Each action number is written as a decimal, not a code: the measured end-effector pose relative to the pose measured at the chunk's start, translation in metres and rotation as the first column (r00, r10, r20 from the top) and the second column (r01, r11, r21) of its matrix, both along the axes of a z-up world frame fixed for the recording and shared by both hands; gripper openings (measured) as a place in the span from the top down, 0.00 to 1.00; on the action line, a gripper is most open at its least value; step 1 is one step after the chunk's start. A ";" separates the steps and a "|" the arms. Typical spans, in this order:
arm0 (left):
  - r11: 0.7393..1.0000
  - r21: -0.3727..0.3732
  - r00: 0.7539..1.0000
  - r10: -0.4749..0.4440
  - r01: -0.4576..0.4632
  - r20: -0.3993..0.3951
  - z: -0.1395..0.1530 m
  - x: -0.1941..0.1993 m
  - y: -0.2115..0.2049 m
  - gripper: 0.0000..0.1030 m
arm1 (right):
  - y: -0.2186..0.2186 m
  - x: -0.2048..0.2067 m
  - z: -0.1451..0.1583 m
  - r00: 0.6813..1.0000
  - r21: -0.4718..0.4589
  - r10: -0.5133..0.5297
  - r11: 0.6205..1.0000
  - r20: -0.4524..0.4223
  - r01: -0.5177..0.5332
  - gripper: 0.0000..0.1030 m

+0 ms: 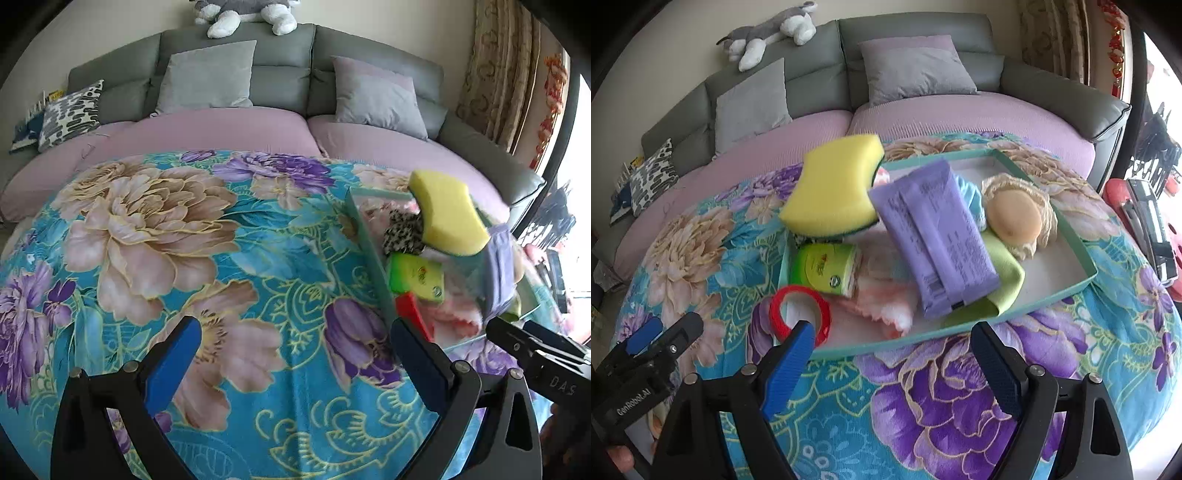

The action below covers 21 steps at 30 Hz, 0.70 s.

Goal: Organize soft objects

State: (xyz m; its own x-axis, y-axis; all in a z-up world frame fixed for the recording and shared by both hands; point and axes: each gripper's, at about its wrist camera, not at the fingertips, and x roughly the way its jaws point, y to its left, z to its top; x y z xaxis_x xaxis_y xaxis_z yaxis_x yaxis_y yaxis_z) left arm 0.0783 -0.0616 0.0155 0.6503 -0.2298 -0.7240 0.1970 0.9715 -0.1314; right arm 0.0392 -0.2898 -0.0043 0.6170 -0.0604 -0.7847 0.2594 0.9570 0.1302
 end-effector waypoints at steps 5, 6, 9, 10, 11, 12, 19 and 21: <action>0.999 0.042 1.000 0.008 -0.008 0.007 -0.006 -0.004 -0.005 0.01 | 0.001 0.000 -0.006 1.000 0.000 -0.001 1.000 -0.012 0.001 0.14; 0.999 0.043 1.000 0.011 -0.011 0.007 -0.007 -0.004 -0.005 0.01 | 0.001 0.000 -0.007 1.000 0.000 -0.002 1.000 -0.013 0.002 0.14; 0.999 0.037 1.000 0.018 -0.018 -0.001 -0.010 -0.004 -0.004 0.01 | 0.000 0.000 -0.010 1.000 0.003 -0.003 1.000 -0.016 0.003 0.14; 0.999 0.035 1.000 0.021 -0.021 -0.006 -0.011 -0.004 -0.003 0.01 | 0.000 0.000 -0.011 1.000 0.003 -0.004 1.000 -0.018 0.004 0.14; 0.999 0.036 1.000 0.024 -0.024 -0.009 -0.012 -0.003 -0.003 0.01 | 0.000 0.000 -0.012 1.000 0.003 -0.003 1.000 -0.019 0.003 0.14; 0.999 0.036 1.000 0.027 -0.027 -0.011 -0.013 -0.003 -0.002 0.01 | 0.000 0.000 -0.012 1.000 0.003 -0.003 1.000 -0.021 0.003 0.14; 0.998 0.038 0.999 0.045 -0.045 -0.005 -0.014 -0.001 0.003 0.01 | 0.001 0.002 -0.019 1.000 0.009 0.003 1.000 -0.026 -0.003 0.14; 0.998 0.043 0.999 0.042 -0.042 0.000 -0.014 -0.001 0.002 0.01 | 0.001 0.003 -0.021 1.000 0.013 0.009 1.000 -0.029 -0.009 0.14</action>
